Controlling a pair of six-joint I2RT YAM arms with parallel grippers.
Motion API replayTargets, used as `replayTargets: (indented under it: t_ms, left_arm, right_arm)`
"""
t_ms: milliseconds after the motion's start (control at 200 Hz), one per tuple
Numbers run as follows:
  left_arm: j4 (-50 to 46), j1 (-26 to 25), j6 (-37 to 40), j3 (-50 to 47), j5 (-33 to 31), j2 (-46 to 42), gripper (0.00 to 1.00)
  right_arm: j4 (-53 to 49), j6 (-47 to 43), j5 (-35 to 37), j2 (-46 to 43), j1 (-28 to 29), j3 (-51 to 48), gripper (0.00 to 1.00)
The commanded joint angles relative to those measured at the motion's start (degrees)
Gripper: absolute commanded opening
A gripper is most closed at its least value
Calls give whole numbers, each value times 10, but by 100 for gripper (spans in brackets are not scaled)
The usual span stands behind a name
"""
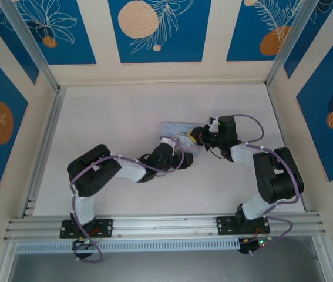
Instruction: Unlock the padlock with the key
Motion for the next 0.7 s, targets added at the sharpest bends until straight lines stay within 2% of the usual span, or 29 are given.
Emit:
replayTargets:
  t_ms: [0,415,695]
  left_arm:
    - [46,-9,-29,8,26,0,79]
    - [108,-10,-107,-1,10,43,76]
    - [-38,-31,-21,44,-46,37,76]
  right_arm:
    - [8,-3,-14,13,-4,1,0]
    - [17,-2,-21,19,-5,-5,0]
    - [17,-2,-25,18,-6,-4,0]
